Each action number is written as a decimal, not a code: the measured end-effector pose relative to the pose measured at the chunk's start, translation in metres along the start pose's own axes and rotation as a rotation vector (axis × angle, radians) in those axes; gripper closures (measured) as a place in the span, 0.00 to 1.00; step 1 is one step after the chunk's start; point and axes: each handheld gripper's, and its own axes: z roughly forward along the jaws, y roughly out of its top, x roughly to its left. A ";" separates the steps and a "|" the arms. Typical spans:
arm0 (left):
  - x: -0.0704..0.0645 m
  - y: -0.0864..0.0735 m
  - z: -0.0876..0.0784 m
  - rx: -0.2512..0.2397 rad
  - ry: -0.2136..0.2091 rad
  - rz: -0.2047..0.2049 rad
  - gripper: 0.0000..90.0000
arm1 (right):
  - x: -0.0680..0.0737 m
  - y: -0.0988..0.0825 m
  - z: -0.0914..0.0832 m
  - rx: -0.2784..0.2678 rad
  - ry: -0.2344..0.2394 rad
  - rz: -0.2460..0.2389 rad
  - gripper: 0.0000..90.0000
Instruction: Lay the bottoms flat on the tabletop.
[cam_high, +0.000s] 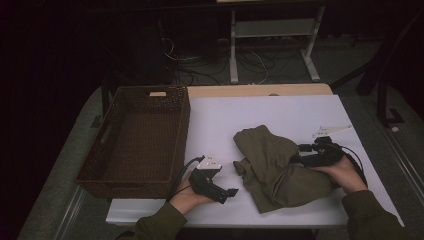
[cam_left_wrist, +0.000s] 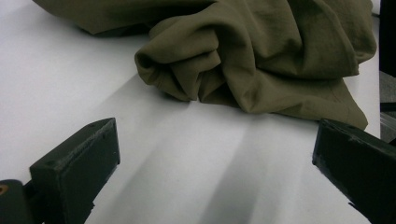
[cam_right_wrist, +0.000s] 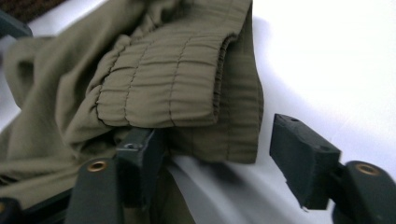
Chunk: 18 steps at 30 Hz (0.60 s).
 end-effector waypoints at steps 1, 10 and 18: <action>0.000 0.000 0.000 -0.001 0.001 0.001 0.00 | 0.001 0.001 -0.001 -0.008 0.000 0.000 0.37; 0.000 0.003 -0.001 -0.008 0.006 0.001 0.00 | 0.018 0.017 -0.009 -0.061 0.058 -0.052 0.54; 0.000 0.003 -0.001 -0.012 0.007 0.002 0.00 | 0.039 0.034 0.014 0.027 0.115 -0.130 0.86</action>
